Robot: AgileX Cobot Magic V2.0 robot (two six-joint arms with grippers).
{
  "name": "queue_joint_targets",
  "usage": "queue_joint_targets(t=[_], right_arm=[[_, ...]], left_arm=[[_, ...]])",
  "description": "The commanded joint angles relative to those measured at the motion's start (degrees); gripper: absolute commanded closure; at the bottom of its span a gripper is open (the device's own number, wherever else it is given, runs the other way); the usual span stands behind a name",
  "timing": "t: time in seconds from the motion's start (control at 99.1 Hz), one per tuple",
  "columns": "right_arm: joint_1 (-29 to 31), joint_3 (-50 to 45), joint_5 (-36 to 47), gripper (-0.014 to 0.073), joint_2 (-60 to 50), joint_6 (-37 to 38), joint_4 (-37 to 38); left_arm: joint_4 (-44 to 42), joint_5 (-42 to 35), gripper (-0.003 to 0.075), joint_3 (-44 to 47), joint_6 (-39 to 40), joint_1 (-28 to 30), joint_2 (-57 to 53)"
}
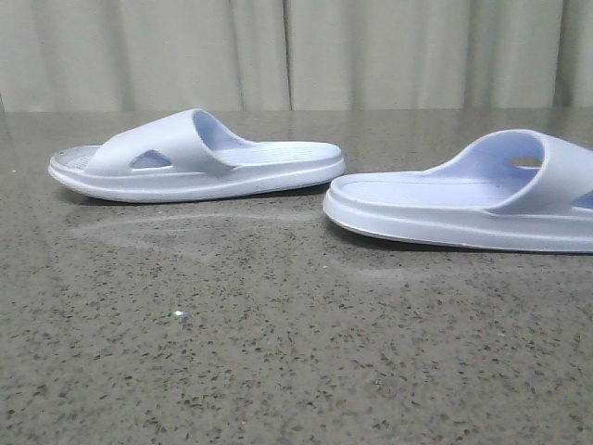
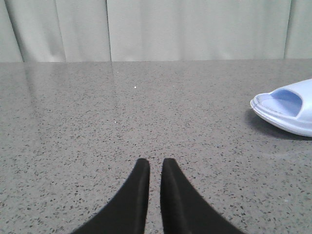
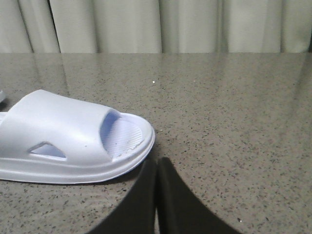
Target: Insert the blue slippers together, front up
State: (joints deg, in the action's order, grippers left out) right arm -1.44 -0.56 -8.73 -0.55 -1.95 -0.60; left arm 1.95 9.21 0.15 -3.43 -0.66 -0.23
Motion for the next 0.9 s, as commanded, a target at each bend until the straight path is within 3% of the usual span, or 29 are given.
queue_joint_targets(t=[0.0,0.737,0.888], right_arm=[[-0.12,-1.24,4.56,0.0672,-1.20,0.21,0.60],[-0.12,-1.24,5.12,0.0672,-1.20,0.21,0.60],[-0.12,-1.24,5.80,0.0672,-1.20,0.21,-5.25]], left_arm=[[0.52,-5.02,0.0705,0.54,0.46,0.02,-1.72],[0.52,-5.22,0.0705,0.54,0.46,0.02,-1.72],[1.79,-5.35,0.0705,0.54,0.46,0.02,-1.72]])
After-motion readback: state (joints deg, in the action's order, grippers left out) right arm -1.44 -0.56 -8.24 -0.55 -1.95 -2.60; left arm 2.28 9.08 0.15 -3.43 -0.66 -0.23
